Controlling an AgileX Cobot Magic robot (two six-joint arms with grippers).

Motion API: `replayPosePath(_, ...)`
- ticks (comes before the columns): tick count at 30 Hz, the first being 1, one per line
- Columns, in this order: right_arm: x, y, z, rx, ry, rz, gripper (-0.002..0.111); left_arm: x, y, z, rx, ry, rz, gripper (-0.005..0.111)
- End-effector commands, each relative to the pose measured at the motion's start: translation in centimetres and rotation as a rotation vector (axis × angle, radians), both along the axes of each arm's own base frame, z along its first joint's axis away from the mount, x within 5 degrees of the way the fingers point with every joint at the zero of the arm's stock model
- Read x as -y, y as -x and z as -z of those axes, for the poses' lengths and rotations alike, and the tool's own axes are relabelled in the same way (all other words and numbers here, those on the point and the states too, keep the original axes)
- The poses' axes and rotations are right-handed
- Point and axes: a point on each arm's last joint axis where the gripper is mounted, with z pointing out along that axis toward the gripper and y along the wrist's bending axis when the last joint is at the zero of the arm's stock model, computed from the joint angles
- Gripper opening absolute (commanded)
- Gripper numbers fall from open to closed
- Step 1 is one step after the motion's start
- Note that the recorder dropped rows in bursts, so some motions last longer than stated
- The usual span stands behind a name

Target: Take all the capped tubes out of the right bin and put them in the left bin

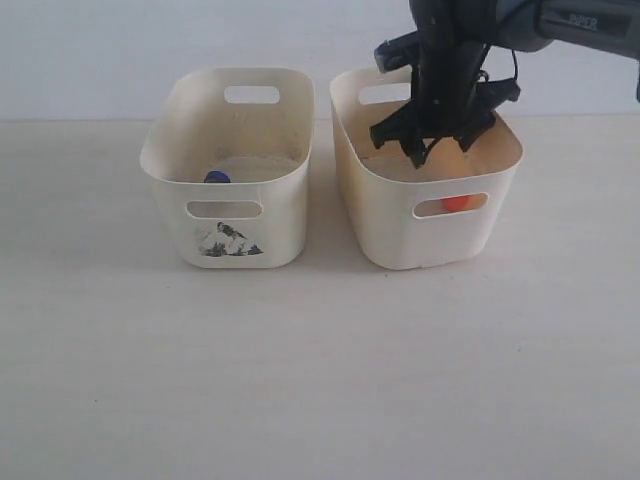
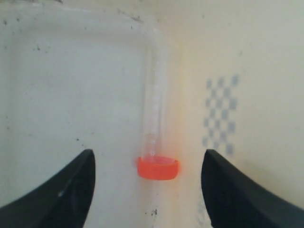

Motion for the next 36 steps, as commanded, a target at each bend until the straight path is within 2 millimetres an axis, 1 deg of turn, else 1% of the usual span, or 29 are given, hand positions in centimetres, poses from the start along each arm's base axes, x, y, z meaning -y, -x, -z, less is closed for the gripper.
replayPosePath(1, -1.9, 0.7, -2.4, 0.063, 0.016, -0.089, 0.061, 0.0, 0.0, -0.2, 0.015, 0.023, -0.001, 0.004)
replayPosePath(4, -3.7, 1.1, -2.3, 0.076, 0.053, -0.150, 0.061, 0.0, 0.0, -0.2, 0.015, 0.023, -0.001, 0.004)
replayPosePath(6, -4.4, 1.1, -2.0, 0.090, 0.086, -0.178, 0.061, 0.0, 0.0, -0.2, 0.015, 0.023, -0.001, 0.004)
replayPosePath(8, -4.7, 1.1, -1.6, 0.093, 0.109, -0.190, 0.061, 0.0, 0.0, -0.2, 0.015, 0.023, -0.001, 0.004)
replayPosePath(10, -4.6, 1.0, -1.0, 0.078, 0.123, -0.171, 0.061, 0.0, 0.0, -0.2, 0.015, 0.023, -0.001, 0.004)
replayPosePath(11, -4.4, 1.0, -0.5, 0.064, 0.136, -0.142, 0.064, 0.0, 0.0, -0.2, 0.015, 0.023, -0.001, 0.004)
replayPosePath(13, -3.9, 0.9, 0.2, 0.049, 0.158, -0.096, 0.074, 0.0, 0.0, -0.2, 0.015, 0.023, -0.001, 0.004)
replayPosePath(15, -3.6, 0.7, 0.9, 0.031, 0.174, -0.087, 0.083, 0.0, 0.0, -0.2, 0.015, 0.023, -0.001, 0.004)
replayPosePath(18, -3.6, 0.7, 1.3, 0.023, 0.177, -0.074, 0.083, 0.0, 0.0, -0.2, 0.015, 0.023, -0.001, 0.004)
replayPosePath(21, -3.6, 0.6, 1.3, 0.037, 0.165, -0.055, 0.082, 0.0, 0.0, -0.2, 0.015, 0.023, -0.001, 0.004)
replayPosePath(24, -3.7, 0.5, 0.9, 0.062, 0.153, -0.060, 0.079, 0.0, 0.0, -0.2, 0.015, 0.023, -0.001, 0.004)
replayPosePath(26, -3.7, 0.5, 0.2, 0.083, 0.143, -0.056, 0.079, 0.0, 0.0, -0.2, 0.015, 0.023, -0.001, 0.004)
replayPosePath(33, -3.8, 0.7, -3.3, 0.195, 0.085, -0.056, 0.079, 0.0, 0.0, -0.2, 0.015, 0.023, -0.001, 0.004)
replayPosePath(36, -3.7, 0.7, -3.7, 0.211, 0.092, -0.046, 0.079, 0.0, 0.0, -0.2, 0.015, 0.023, -0.001, 0.004)
